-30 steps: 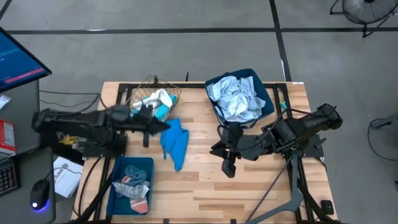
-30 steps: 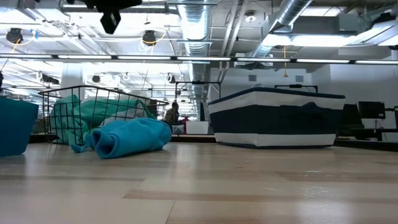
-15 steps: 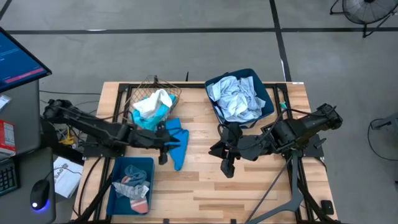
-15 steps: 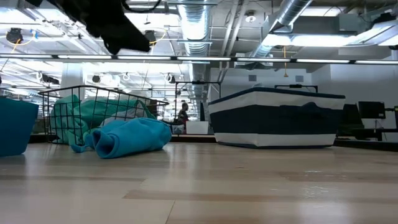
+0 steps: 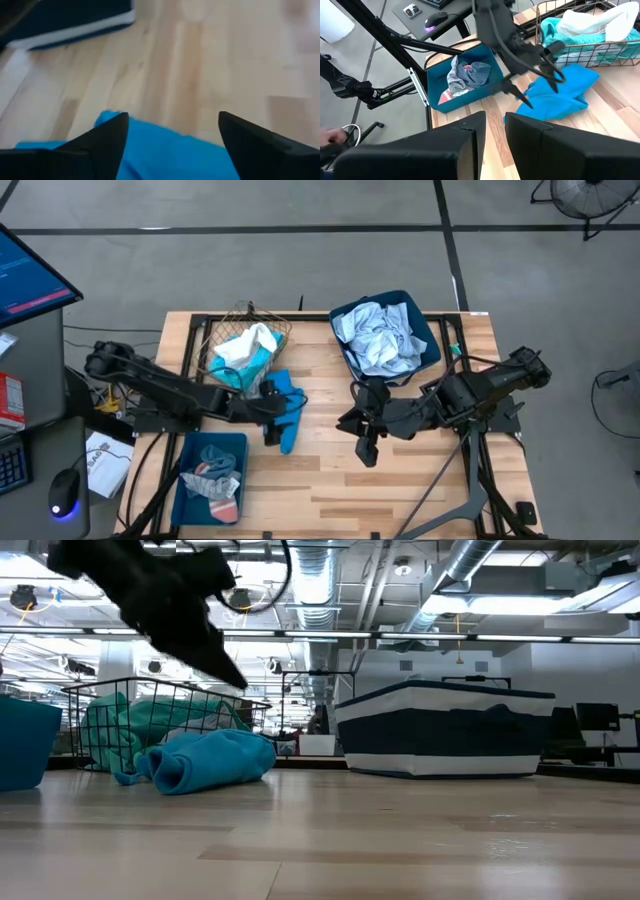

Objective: Pick & Place Cloths
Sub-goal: Put the blue shorts into the brown wire basket

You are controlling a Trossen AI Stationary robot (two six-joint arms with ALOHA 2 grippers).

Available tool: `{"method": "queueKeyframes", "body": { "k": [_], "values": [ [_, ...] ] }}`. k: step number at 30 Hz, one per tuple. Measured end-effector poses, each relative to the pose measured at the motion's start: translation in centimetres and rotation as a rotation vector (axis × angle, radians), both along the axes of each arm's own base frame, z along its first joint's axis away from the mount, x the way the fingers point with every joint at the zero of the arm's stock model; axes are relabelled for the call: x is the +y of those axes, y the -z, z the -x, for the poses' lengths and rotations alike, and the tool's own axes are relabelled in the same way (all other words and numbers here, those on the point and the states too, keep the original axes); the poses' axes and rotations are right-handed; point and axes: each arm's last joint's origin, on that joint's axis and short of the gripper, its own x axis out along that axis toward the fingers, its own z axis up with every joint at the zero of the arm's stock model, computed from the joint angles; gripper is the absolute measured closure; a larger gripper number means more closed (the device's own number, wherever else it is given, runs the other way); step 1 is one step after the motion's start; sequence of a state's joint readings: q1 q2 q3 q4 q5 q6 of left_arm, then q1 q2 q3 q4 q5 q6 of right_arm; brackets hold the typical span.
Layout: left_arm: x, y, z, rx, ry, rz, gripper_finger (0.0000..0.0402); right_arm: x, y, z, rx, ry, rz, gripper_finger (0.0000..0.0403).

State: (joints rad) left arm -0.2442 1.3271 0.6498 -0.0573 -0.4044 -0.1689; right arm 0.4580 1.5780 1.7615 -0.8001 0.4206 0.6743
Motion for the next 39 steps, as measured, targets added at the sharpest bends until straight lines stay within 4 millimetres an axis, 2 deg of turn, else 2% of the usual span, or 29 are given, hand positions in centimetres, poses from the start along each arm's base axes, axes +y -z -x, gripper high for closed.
{"method": "queueKeyframes", "body": {
  "k": [7, 14, 17, 20, 22, 25, 27, 30, 32, 35, 39],
  "values": [
    [1.0, 2.2, -1.5, 0.061, -0.153, -0.065, 0.0095, 0.0, 0.0, 0.0, 0.001, -0.001, 0.0, 0.0332],
    [1.4, 5.3, -2.2, 0.177, -0.179, 0.01, 0.0109, 0.4, 0.0, 0.2, 0.001, -0.013, 0.0, 0.0332],
    [1.4, 6.0, -2.2, 0.2, -0.197, 0.037, 0.0129, 0.6, 0.0, 0.3, 0.001, -0.02, 0.0, 0.0332],
    [1.4, 6.1, -2.2, 0.211, -0.2, 0.07, 0.0186, 0.6, 0.0, 0.3, 0.001, -0.021, 0.0, 0.0332],
    [1.5, 6.1, -2.2, 0.208, -0.217, 0.103, 0.0244, 0.6, 0.0, 0.3, 0.001, -0.02, 0.0, 0.0332],
    [1.6, 6.2, -2.3, 0.2, -0.25, 0.171, 0.0353, 0.6, 0.0, 0.3, 0.001, -0.02, 0.001, 0.0332],
    [1.6, 6.1, -2.4, 0.191, -0.258, 0.226, 0.0385, 0.6, 0.0, 0.3, 0.001, -0.02, 0.0, 0.0332],
    [1.5, 5.2, -2.8, 0.163, -0.244, 0.269, 0.0397, 0.6, 0.0, 0.3, 0.001, -0.02, 0.001, 0.0332],
    [1.1, 3.7, -3.2, 0.107, -0.219, 0.289, 0.0399, 0.6, 0.0, 0.3, 0.001, -0.02, 0.0, 0.0332],
    [0.7, 0.4, -3.6, -0.003, -0.162, 0.293, 0.04, 0.6, 0.0, 0.3, 0.001, -0.02, 0.0, 0.0332],
    [0.7, -4.7, -2.7, -0.182, -0.135, 0.241, 0.0401, 0.6, 0.0, 0.3, 0.001, -0.02, 0.001, 0.0332]
  ]
}}
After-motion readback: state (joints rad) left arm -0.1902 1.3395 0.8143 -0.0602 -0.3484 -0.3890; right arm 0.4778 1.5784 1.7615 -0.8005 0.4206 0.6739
